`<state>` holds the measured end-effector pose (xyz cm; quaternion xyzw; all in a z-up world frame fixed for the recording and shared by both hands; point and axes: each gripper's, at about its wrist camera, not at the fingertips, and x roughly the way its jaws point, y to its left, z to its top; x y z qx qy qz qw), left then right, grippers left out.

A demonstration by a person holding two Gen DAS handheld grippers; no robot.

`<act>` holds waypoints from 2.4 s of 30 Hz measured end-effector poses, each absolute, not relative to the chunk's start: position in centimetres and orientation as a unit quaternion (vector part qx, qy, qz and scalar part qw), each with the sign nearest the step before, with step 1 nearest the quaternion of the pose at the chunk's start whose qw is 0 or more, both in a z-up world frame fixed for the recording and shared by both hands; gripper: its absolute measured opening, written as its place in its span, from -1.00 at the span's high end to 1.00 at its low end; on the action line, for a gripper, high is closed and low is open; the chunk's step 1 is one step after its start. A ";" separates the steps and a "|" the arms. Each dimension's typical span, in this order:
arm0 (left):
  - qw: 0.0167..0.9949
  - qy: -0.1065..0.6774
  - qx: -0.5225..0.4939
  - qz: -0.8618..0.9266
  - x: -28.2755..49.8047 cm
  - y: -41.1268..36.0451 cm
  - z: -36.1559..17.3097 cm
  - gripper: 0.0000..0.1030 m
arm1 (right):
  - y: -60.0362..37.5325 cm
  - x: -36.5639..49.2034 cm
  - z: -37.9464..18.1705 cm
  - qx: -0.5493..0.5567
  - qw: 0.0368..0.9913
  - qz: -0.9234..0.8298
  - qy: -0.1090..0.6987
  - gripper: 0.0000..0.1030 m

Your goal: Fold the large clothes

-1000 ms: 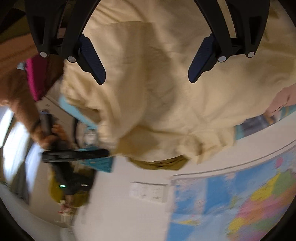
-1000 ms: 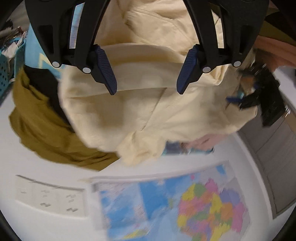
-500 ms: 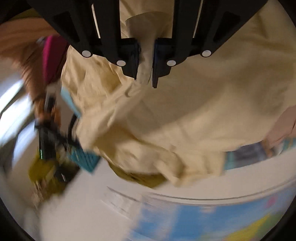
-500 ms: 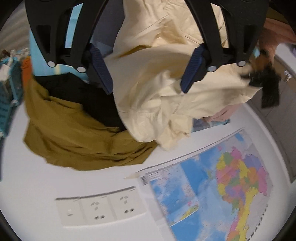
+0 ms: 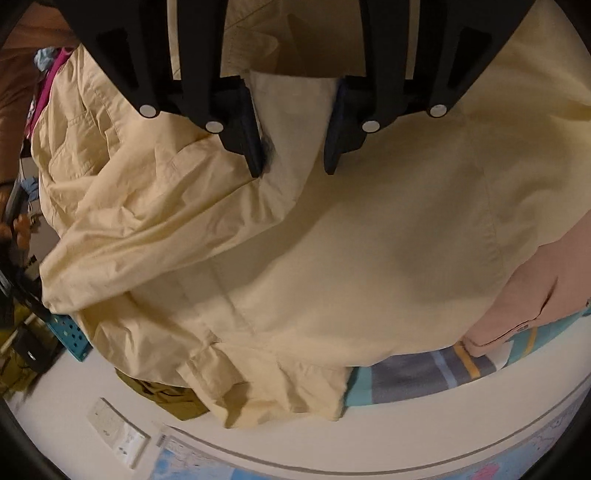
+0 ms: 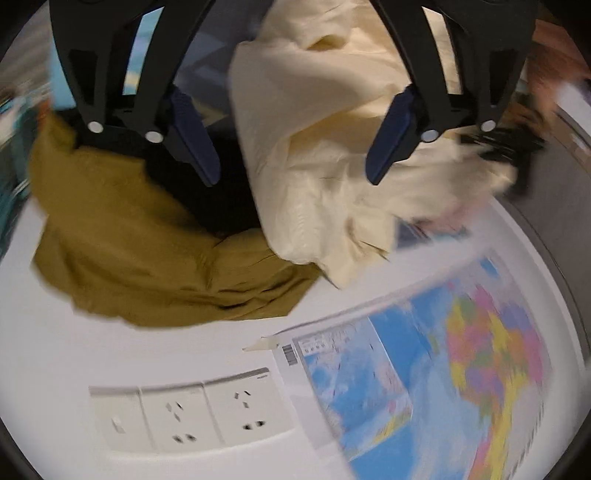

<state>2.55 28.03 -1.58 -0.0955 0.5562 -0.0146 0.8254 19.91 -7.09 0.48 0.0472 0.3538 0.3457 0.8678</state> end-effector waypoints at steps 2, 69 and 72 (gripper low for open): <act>0.829 0.552 -0.091 -0.019 2.3 28.0 -1.6 0.37 | -5.1 19.5 1.3 -0.019 0.877 0.337 0.341 -0.35; 0.866 0.428 -0.069 0.250 -21.7 35.4 1.2 0.28 | 11.7 5.7 -4.5 -0.138 0.762 0.521 0.359 -0.41; 0.858 0.418 -0.055 0.293 -21.5 37.0 2.9 0.76 | 10.8 5.3 -3.9 -0.122 0.766 0.521 0.355 -0.41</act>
